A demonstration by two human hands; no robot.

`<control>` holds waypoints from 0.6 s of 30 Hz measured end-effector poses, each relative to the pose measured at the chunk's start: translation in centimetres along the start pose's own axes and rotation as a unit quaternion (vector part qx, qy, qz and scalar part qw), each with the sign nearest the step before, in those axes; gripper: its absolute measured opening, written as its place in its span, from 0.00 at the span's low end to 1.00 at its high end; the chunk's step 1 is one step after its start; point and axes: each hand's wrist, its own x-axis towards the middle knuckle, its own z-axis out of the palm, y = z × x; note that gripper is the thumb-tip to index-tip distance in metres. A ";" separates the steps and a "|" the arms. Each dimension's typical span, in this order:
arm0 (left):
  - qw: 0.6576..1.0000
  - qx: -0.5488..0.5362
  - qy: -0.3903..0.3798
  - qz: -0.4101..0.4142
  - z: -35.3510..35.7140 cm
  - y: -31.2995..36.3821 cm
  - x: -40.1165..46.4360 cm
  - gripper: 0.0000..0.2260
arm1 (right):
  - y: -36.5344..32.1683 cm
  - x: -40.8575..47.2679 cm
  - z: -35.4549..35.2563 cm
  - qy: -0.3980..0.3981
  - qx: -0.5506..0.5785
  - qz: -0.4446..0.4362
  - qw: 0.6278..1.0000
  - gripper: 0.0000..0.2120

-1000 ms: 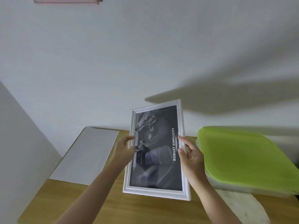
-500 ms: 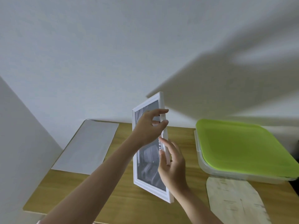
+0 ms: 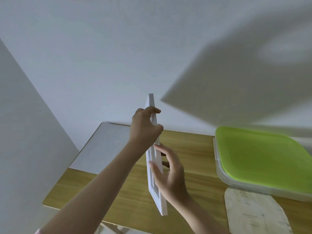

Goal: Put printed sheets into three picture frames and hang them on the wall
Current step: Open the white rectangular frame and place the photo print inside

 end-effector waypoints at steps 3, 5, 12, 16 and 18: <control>1.000 -0.013 0.023 -0.011 -1.4 -1.2 0.5 0.19 | -0.1 0.1 0.5 -0.054 0.055 0.031 0.997 0.21; 0.999 -0.040 0.027 -0.018 -2.5 -2.1 0.8 0.18 | 0.4 0.2 0.5 -0.055 0.052 0.035 0.996 0.21; 0.985 -0.170 0.005 -0.032 -5.4 -5.8 1.6 0.19 | 5.9 1.6 -2.1 0.045 -0.065 0.179 0.981 0.22; 0.968 -0.244 -0.023 -0.053 -6.0 -7.0 2.0 0.19 | 7.7 2.2 -3.3 0.007 -0.005 0.238 0.971 0.22; 0.960 -0.267 -0.037 -0.068 -5.9 -7.8 2.3 0.19 | 8.1 2.3 -3.3 -0.012 0.025 0.267 0.963 0.23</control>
